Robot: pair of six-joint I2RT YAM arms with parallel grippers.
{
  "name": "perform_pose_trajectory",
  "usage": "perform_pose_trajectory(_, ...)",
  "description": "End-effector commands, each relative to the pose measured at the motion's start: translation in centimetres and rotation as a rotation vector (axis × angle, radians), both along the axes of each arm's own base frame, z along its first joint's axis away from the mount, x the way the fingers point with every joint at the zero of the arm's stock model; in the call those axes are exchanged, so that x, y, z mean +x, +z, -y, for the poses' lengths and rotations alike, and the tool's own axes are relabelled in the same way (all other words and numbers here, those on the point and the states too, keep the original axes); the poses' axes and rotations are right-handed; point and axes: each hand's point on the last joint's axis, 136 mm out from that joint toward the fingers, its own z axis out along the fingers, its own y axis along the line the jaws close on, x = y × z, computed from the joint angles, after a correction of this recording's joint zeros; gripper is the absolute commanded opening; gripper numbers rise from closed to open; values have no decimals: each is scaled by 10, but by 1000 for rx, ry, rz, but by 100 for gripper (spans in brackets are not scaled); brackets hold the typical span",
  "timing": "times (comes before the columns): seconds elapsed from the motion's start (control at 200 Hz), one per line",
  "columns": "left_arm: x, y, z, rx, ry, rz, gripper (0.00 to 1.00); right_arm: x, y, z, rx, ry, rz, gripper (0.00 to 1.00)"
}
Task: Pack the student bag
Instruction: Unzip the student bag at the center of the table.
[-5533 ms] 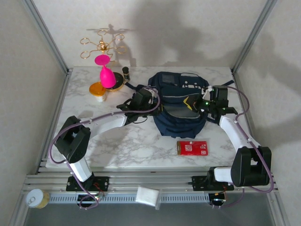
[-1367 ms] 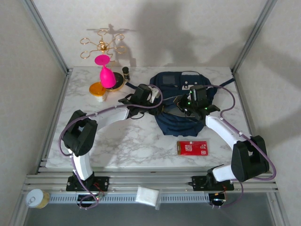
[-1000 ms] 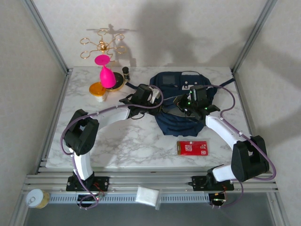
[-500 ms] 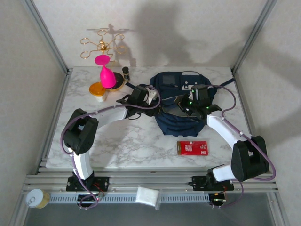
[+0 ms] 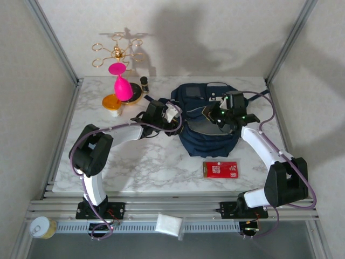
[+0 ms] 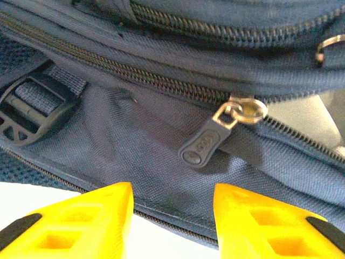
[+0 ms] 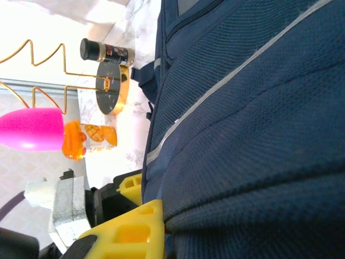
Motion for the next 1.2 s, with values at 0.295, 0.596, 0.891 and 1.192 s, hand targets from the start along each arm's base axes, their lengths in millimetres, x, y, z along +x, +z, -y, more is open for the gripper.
perform_pose_trajectory(0.295,-9,37,19,-57,-207,190,51,2,44,-2,31,135,83,0)
perform_pose_trajectory(0.596,5,45,39,-95,-260,197,45,2,46,-1,29,136,87,0)
perform_pose_trajectory(0.891,-6,29,44,-86,-303,142,40,5,48,4,29,126,93,0)
perform_pose_trajectory(1.192,-10,16,40,-90,-300,97,39,6,46,4,33,120,92,0)
